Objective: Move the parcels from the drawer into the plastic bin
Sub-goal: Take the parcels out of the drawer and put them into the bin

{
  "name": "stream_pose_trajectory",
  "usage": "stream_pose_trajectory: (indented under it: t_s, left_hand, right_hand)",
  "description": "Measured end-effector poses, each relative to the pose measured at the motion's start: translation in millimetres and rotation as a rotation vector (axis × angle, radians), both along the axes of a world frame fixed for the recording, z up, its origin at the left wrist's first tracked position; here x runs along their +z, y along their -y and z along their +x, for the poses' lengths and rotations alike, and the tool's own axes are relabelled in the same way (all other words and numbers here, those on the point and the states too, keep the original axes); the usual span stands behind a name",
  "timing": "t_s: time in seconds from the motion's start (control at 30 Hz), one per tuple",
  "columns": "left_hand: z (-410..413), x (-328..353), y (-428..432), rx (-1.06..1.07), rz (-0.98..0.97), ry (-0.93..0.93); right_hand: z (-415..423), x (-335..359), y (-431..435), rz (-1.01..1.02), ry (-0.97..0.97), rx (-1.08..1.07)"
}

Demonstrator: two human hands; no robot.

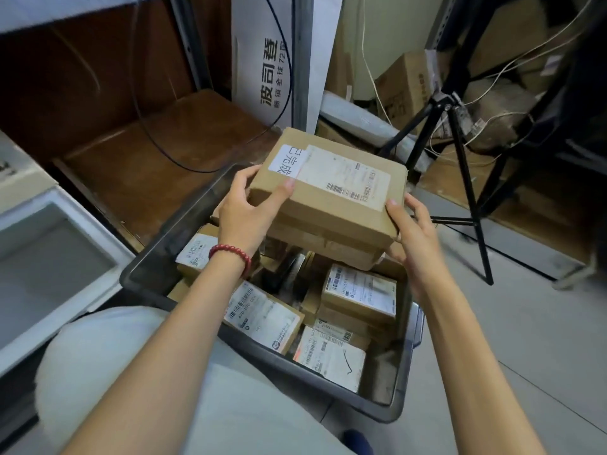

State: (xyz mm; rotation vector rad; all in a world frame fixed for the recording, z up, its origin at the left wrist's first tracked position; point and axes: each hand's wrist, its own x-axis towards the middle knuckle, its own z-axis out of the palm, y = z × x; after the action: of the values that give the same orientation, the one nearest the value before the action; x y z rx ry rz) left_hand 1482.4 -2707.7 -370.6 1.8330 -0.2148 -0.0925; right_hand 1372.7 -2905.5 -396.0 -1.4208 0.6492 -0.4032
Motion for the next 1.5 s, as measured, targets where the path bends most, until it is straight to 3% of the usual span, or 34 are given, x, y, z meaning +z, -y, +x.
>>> stream_pose_trajectory:
  t_s: [0.2,0.3,0.53,0.73,0.87,1.13,1.5]
  left_hand:
    - [4,3,-16,-0.033,-0.053,-0.076]
    - [4,3,-33,-0.06,0.013,-0.074]
    - [-7,-5,-76,-0.076,0.038,-0.06]
    - [-10,-11,-90,0.019,-0.041,-0.256]
    - [-11,-5,-83,-0.032,-0.008,-0.225]
    - [-5,-17,-50,-0.131,0.024,-0.102]
    - [1,-16,-39,-0.237,0.041,-0.053]
  right_hand:
    - [-2,-19,-14,0.036,-0.058,0.029]
    - [1,-25,-30,0.028,-0.093,0.084]
    - [18,-23,-58,-0.137,-0.089,0.227]
    - [24,-28,-82,-0.181,-0.189,0.339]
    - [20,-29,-95,-0.155,-0.208,0.388]
    - [21,-18,-94,-0.017,-0.141,0.252]
    - [7,-10,-85,-0.062,-0.19,0.067]
